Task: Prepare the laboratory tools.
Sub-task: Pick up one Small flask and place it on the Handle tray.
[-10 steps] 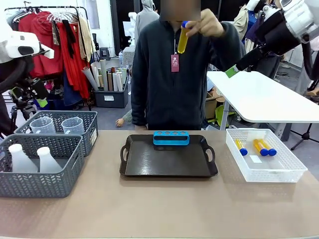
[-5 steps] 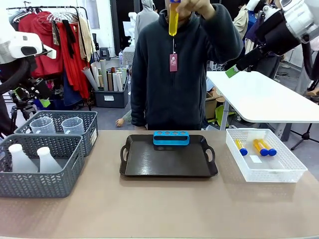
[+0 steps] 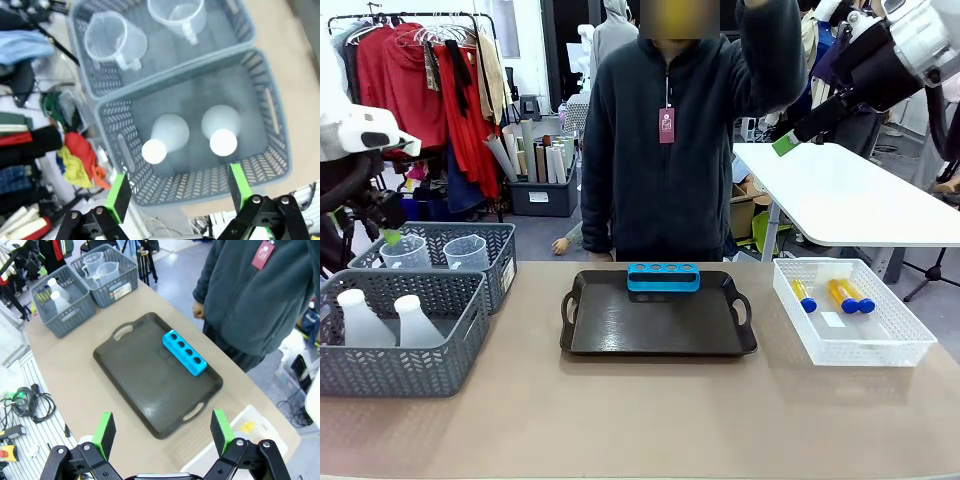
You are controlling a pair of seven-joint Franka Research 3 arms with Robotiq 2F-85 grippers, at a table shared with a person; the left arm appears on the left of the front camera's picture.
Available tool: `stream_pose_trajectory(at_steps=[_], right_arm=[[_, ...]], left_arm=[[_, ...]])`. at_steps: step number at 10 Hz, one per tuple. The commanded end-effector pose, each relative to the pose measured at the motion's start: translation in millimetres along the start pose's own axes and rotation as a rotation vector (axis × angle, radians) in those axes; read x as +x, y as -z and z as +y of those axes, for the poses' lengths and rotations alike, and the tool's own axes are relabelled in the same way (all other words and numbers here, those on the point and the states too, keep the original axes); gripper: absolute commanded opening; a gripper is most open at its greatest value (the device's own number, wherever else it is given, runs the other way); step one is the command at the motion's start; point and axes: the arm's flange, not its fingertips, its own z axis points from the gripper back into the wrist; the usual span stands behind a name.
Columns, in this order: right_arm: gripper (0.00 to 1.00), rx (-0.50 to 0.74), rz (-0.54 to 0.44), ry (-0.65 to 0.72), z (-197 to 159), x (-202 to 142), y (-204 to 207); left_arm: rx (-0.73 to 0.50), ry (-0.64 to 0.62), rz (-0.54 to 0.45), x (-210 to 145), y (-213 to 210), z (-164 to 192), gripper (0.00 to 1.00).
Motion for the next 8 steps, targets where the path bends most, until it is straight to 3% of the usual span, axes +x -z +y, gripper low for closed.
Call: stream_pose_trajectory(at_steps=[1, 4, 8], right_arm=[[1.00, 0.018, -0.016, 0.001, 0.1, -0.9, 0.6], [1.00, 0.018, -0.016, 0.001, 0.1, -0.9, 0.6], [1.00, 0.018, -0.016, 0.001, 0.1, -0.9, 0.6]], left_arm=[[0.013, -0.092, 0.030, -2.5, 16.9, 12.7, 1.00], [-0.039, -0.186, 0.100, -13.6, 55.1, 24.3, 1.00], [-0.116, -0.195, 0.136, -23.1, 105.5, 49.1, 1.00]])
